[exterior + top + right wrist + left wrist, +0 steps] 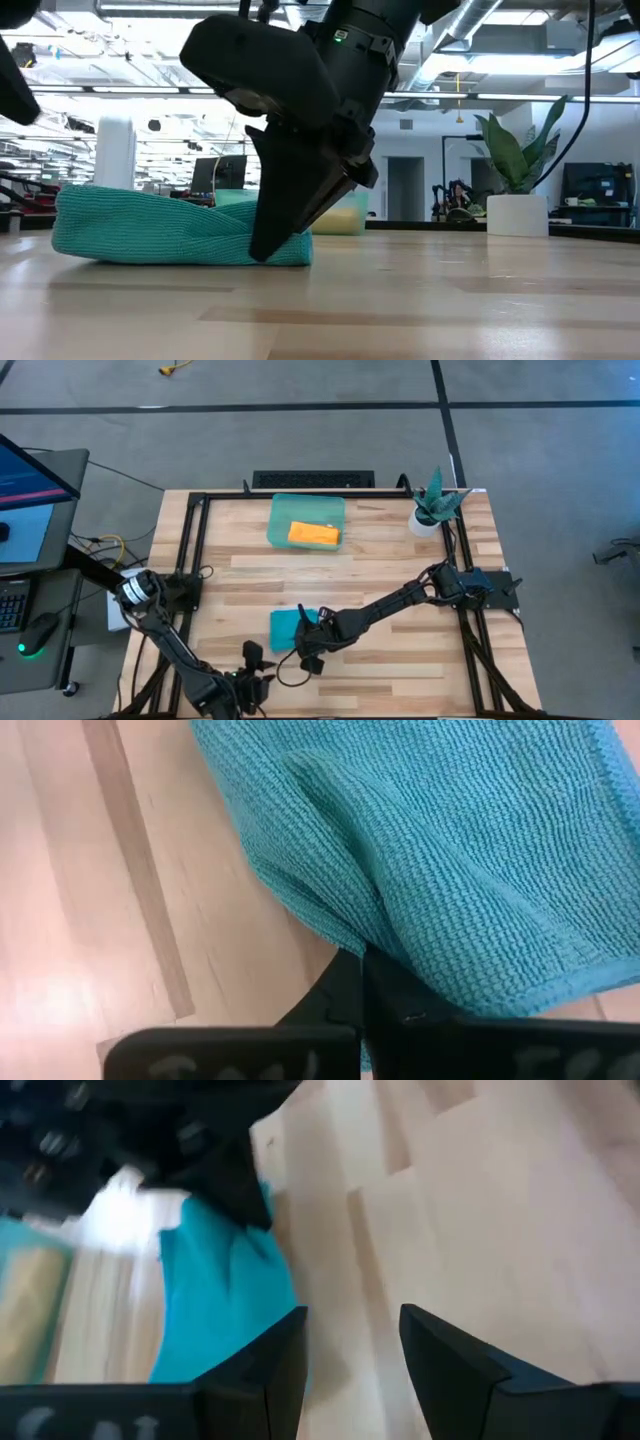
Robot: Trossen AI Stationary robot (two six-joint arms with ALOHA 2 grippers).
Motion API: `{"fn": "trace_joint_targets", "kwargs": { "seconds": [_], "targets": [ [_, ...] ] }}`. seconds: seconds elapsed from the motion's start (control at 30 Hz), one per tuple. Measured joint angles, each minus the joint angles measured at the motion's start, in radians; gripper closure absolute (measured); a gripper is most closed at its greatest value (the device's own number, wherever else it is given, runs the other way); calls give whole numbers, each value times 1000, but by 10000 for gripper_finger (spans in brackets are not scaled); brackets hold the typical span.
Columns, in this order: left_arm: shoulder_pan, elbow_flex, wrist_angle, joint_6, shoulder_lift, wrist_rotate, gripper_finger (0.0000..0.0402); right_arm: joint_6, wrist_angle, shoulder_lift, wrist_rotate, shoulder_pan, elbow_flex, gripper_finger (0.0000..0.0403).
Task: Roll microfiber towels into tight, uniform cylinder then place into a basket
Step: Roll the blue microfiber towel
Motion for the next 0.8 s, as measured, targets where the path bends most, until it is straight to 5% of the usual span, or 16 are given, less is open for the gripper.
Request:
{"fn": "trace_joint_targets", "kwargs": {
  "seconds": [0.33, 0.5, 0.8],
  "targets": [
    [53, -37, 36, 95, 81, -8, 249, 4, 8, 0, -11, 2, 0, 390],
    [90, -38, -59, 7, 80, -63, 249, 4, 10, 0, -21, 10, 0, 387],
    [142, -37, -122, -56, 111, 6, 249, 3, 15, 0, -34, 25, 0, 386]
  ]
}}
